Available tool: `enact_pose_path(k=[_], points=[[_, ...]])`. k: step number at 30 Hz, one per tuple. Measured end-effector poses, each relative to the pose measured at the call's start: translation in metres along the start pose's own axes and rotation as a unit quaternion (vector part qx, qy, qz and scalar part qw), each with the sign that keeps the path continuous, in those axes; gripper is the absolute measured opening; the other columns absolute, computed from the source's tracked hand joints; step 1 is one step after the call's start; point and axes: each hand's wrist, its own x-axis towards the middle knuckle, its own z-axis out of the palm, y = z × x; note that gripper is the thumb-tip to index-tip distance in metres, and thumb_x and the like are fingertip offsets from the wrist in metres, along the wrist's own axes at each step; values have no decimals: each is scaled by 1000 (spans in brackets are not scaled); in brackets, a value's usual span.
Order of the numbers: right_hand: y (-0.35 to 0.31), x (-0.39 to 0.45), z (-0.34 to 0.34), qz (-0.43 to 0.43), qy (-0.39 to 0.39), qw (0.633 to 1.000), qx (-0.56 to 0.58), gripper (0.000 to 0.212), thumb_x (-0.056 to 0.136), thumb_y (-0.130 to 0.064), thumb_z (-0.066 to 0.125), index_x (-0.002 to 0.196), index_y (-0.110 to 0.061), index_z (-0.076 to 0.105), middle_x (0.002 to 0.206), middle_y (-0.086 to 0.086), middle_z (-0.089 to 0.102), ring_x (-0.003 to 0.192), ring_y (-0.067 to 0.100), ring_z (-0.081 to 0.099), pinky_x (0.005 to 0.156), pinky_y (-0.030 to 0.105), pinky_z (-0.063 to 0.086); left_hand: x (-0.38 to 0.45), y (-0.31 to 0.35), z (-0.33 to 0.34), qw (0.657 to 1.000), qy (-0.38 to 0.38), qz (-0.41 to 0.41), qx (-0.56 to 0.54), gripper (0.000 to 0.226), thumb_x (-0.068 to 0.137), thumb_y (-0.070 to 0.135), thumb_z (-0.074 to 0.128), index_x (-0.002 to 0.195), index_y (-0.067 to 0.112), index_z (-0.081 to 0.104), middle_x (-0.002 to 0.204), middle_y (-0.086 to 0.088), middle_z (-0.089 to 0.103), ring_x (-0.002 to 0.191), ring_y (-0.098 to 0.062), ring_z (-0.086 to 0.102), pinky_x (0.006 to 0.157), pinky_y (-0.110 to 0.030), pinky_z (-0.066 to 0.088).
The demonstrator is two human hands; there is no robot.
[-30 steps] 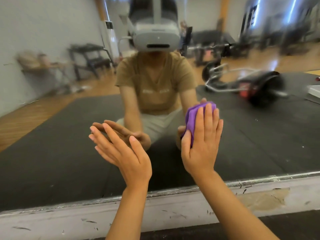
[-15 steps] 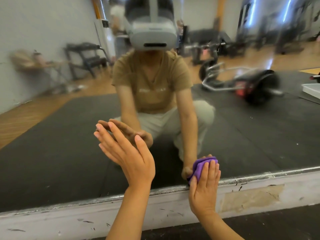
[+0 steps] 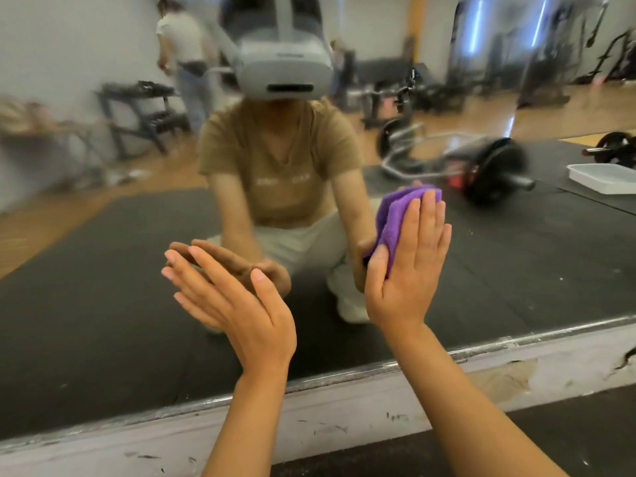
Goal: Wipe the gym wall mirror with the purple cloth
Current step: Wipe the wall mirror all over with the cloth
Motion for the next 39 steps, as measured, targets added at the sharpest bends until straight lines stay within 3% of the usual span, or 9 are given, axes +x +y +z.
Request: enact_pose_path(k=[7,10,13,18,22,25,30,35,39], points=[[52,-141,-25,78,-139,987,-21,63,108,-35,26,162,-17,-2,170,-3,-5,156,20,0,127,37,-1,1,-2,0,1000,-4,4,-5,66,103,21,35,155,-8,8,162,-33,3,151,-47,-4,123,-49,-6],[63,-155,-35,63,-184,979,-55,62,109,-41,16,162,-16,-6,170,-3,-8,156,18,-4,126,34,-4,1,-2,0,1000,-6,1,-9,66,103,22,35,156,-8,8,162,-33,2,151,-47,-4,123,-49,-7],[60,-157,-35,68,-185,979,-60,65,107,-36,25,161,-17,-7,170,-3,-10,156,17,-5,125,33,-5,1,-2,-1,1000,-10,0,-12,67,103,21,37,156,-7,7,163,-31,1,152,-46,-5,123,-48,-7],[43,-116,-26,91,-131,987,-3,75,98,-22,36,161,-16,-4,169,-4,-10,156,18,-5,126,35,-5,1,-1,-3,1000,-11,6,-15,68,102,22,38,157,-5,7,164,-29,2,154,-35,-8,124,-48,-7],[27,-11,-17,49,-16,999,2,63,97,-16,38,152,10,21,164,21,16,155,27,6,127,43,6,-2,-3,0,996,-21,87,3,63,102,20,39,157,0,16,164,-25,9,155,-23,-5,124,-47,-4],[21,54,-16,33,24,999,2,61,98,-16,38,151,12,27,160,28,24,151,38,16,126,45,9,-5,-2,5,994,-21,108,10,64,101,19,40,158,5,15,164,-22,9,156,-24,-5,124,-49,-4],[33,31,-12,16,56,998,-5,57,98,-15,39,147,14,33,156,25,29,149,41,23,124,50,16,-6,-2,7,994,-18,106,20,64,102,18,39,159,6,13,164,-25,9,155,-26,-5,124,-52,-4],[58,-111,-26,110,-79,991,-10,64,102,-23,33,159,-3,10,170,3,-1,156,25,2,127,41,3,-6,1,9,995,-9,100,11,63,100,15,40,157,1,17,163,-28,11,155,-27,-4,124,-52,-4],[80,-161,-39,74,-173,981,-53,62,109,-40,18,162,-15,-4,170,0,-6,156,21,-2,126,37,-2,-4,4,10,996,-9,93,3,63,100,14,41,157,0,18,163,-28,11,154,-27,-4,124,-51,-4]])
